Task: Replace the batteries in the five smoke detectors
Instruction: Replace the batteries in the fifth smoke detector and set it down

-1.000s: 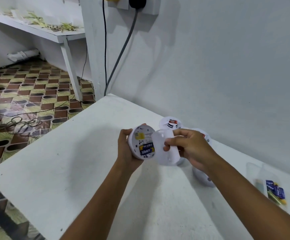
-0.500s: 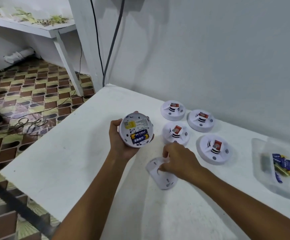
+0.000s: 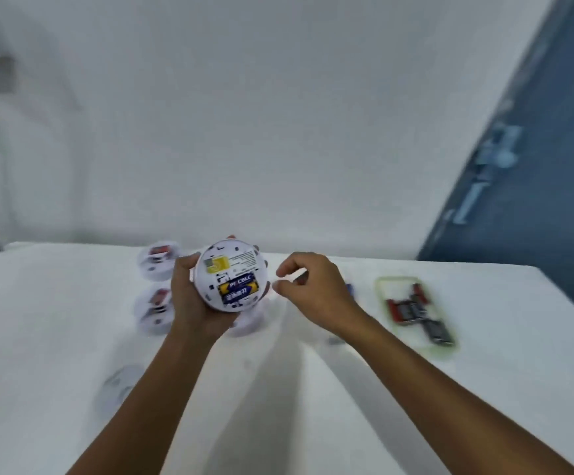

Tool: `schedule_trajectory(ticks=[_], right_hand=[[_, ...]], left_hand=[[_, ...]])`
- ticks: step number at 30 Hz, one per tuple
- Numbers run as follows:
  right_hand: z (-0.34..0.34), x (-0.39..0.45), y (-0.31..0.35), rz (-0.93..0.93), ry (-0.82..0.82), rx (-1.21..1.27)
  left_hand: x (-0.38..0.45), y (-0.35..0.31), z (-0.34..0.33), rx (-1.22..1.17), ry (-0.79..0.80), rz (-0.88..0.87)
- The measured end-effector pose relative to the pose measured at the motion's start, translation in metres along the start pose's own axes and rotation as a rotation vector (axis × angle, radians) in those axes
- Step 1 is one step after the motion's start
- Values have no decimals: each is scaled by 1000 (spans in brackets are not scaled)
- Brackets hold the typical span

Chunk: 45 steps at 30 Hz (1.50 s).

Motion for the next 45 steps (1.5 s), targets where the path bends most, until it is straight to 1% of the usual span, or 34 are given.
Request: schedule_trajectory(ticks=[3,7,11,13,20,25,31,34,38,40,43,45], right_hand=[[76,-26,-41,-58,-84,106],[139,-57,-92,-123,-162,216],[179,-73,-129,-157,-204,226],[187,-75,-142,-155,-218,230],[198,-74,-157,-71,-270,176],[197,-65,-164,-92,-270,192],[192,-52,-176,-186,-279,310],[186,-48,-181,-219,-257,371],[182,-49,-181,-231,-232,557],[183,-50,-180,-240,-261,562],[184,-50,-182,-258,-351,504],[184,-48,-184,-269,-377,594]], left_hand=[[30,75,-54,-25,61,55],[56,158,-103,-70,141,117],[75,216,-125,-125,73,135],[80,230,-126,-138,26,132],[91,246,-135,-105,-41,83],[97,244,-141,-66,-60,39],[100,241,-139,-16,-97,7],[99,240,-135,-4,-120,-2],[97,238,-128,18,-145,1],[97,237,-128,24,-159,2],[97,235,-131,107,-166,8],[98,233,-135,142,-166,11]])
Point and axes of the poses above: each hand's wrist, its own x-axis towards the middle knuckle, its own z-axis out of the back of the hand, y = z × x, the point moved 8 cm from there along x, towards the middle knuckle, and after that the axes turned 3 degrees about y, right-handed, at the moved point
